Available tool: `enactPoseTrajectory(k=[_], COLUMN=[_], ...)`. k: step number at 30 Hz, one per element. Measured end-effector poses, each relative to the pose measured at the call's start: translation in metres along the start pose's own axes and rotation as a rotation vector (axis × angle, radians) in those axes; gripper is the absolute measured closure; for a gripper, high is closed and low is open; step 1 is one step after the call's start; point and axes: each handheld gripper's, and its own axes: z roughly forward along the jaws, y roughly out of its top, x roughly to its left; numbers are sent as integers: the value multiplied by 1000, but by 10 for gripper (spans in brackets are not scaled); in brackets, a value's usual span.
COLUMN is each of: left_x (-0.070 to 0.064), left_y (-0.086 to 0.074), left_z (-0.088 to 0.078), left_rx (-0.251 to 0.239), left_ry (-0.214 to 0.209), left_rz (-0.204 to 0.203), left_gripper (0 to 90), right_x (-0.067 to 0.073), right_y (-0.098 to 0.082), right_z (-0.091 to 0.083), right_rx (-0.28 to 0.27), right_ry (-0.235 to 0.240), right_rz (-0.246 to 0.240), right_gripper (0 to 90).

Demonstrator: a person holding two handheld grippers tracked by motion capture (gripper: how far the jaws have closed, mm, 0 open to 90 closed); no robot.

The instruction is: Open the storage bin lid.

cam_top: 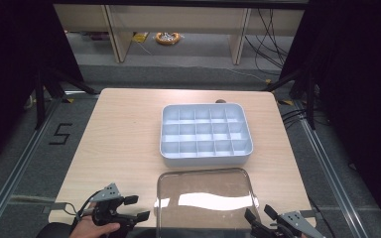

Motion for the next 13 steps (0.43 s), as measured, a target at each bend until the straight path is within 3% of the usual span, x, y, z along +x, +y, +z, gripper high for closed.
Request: enactPoseTrajectory(k=[2,3,4,10,13], left_x=[0,0,0,-1,-1], left_y=[0,0,0,0,-1], left_z=[0,0,0,1,2], left_rx=[-1,11,5,5,14], left_ry=[-1,5,2,1,-5], left_rz=[-2,9,4,-3,-3], left_gripper=[219,219,219,220,221], right_x=[0,1,-1,-1,-4], right_y=[0,0,1,0,0], right_z=[0,-2,-2,1,1], right_rx=[-3,26,28,14,15], right_ry=[6,13,-12,24,14], right_rz=[4,25,0,47,30], right_gripper=[249,249,250,250,250])
